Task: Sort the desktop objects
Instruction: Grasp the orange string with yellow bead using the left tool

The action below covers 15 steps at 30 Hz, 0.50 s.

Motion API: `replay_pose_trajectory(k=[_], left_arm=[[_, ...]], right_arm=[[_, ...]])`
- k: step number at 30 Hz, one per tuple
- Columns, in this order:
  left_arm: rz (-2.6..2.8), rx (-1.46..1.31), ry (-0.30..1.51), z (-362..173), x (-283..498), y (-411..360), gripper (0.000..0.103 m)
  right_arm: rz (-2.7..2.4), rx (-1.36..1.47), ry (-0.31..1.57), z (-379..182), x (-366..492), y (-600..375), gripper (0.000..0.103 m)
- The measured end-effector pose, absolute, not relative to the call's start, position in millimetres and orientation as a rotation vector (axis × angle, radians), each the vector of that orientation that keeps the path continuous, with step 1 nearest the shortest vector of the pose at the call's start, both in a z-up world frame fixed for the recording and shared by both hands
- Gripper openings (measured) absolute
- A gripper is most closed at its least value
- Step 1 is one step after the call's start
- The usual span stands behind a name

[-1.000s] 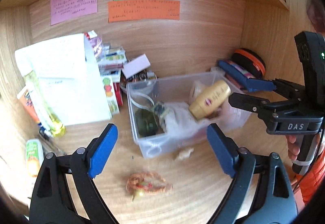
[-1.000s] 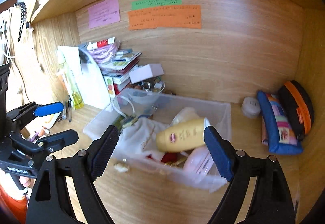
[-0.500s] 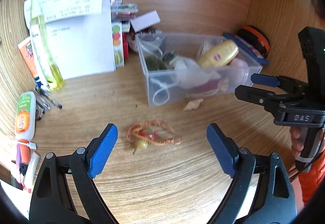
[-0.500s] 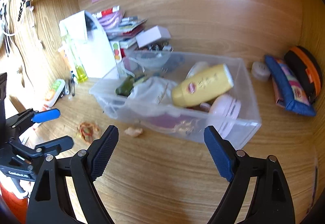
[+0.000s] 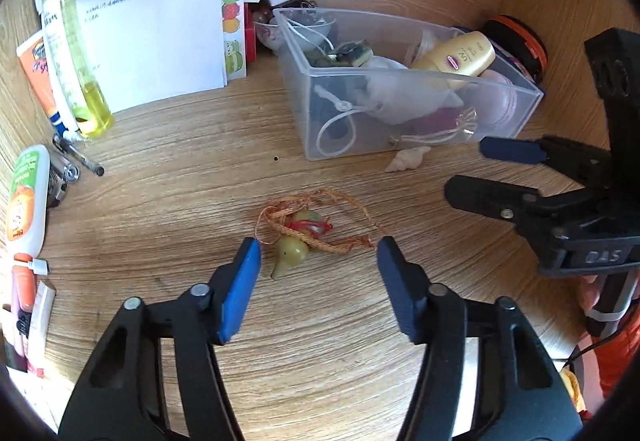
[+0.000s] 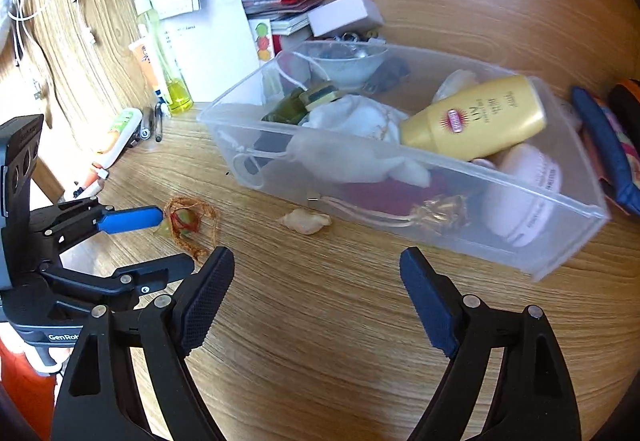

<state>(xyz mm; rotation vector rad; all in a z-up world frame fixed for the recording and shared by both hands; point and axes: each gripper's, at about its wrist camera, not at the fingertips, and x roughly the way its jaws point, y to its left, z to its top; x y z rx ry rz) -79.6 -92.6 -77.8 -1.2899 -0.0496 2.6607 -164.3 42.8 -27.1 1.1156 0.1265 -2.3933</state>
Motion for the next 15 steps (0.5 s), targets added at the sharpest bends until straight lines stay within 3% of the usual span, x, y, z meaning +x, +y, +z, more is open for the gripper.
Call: replay_pose_trajectory(k=[7,15], left_arm=[[2.678,-1.306,-0.064,-81,-83,-98,0.048],[2.692,-1.292,0.003,-81,-83,-91,0.039]], right_arm=[[-2.357,1.198,0.098,-44,-181,29,0.065],[-2.405,1.195,0.159,-47,-189,15,0.054]])
